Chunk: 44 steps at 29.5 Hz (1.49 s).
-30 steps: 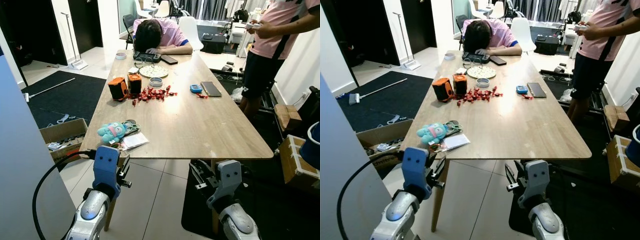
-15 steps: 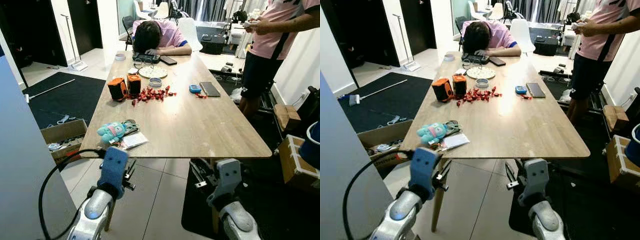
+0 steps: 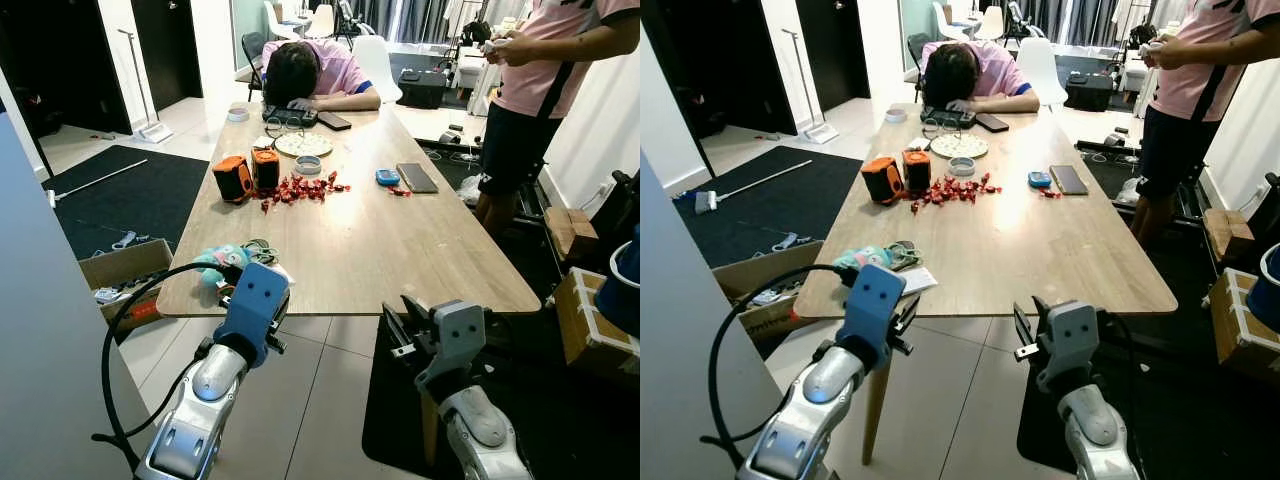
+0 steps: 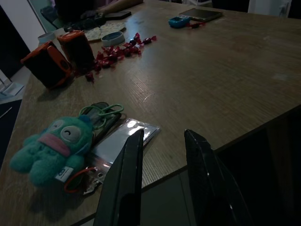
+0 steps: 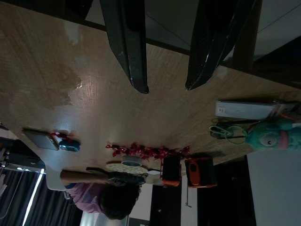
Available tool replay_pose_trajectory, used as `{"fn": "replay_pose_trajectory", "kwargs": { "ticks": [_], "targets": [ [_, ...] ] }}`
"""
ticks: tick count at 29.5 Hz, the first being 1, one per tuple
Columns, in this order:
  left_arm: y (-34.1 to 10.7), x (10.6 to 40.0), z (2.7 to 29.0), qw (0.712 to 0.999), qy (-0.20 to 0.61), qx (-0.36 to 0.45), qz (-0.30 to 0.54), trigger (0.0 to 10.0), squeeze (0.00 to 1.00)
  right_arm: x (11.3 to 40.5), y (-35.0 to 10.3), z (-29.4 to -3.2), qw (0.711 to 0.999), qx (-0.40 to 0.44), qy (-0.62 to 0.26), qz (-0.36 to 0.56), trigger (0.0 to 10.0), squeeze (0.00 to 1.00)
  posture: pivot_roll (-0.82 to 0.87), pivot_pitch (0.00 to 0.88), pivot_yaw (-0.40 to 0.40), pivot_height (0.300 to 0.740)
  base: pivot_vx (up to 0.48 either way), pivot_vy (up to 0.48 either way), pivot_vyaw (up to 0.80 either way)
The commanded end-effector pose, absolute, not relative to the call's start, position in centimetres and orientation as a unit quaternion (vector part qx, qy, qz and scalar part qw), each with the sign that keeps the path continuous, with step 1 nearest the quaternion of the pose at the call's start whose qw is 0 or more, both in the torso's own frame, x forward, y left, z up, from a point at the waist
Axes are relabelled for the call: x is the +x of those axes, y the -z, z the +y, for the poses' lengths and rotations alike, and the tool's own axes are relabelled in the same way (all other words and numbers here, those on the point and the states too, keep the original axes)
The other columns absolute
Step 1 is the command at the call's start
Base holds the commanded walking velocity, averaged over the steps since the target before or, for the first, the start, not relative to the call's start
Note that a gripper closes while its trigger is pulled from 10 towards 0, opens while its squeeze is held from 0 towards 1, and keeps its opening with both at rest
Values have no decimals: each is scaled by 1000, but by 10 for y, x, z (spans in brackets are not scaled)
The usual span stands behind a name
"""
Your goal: Hang keys on a hook
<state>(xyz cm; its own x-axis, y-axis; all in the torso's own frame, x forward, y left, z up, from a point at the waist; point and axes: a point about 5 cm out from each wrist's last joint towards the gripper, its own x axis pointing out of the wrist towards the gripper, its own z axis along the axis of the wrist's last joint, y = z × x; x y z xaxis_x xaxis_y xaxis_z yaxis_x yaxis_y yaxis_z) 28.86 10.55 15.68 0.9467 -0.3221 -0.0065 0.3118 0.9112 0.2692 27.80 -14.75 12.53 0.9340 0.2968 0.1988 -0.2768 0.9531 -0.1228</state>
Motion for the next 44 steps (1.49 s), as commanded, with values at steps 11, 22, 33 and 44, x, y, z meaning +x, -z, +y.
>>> {"fn": "replay_pose_trajectory", "kwargs": {
  "ticks": [11,22,33,44],
  "targets": [
    [-153,288,111,984,133,119,-15,10000,0,279,-123,-141,981,-46,-156,-104,10000,0,26,59,0,740,131,0,0],
    [-154,288,110,984,135,117,-15,10000,0,279,-120,-141,982,-43,-156,-98,10000,0,33,59,-4,740,460,0,0],
    [-154,287,109,984,136,117,-15,10000,0,278,-119,-141,982,-42,-156,-95,10000,0,32,56,-4,740,389,0,0],
    [-156,285,112,985,136,101,-18,10000,0,279,-119,-142,981,-44,-160,-95,10000,0,32,54,-8,740,27,0,0]
  ]
}}
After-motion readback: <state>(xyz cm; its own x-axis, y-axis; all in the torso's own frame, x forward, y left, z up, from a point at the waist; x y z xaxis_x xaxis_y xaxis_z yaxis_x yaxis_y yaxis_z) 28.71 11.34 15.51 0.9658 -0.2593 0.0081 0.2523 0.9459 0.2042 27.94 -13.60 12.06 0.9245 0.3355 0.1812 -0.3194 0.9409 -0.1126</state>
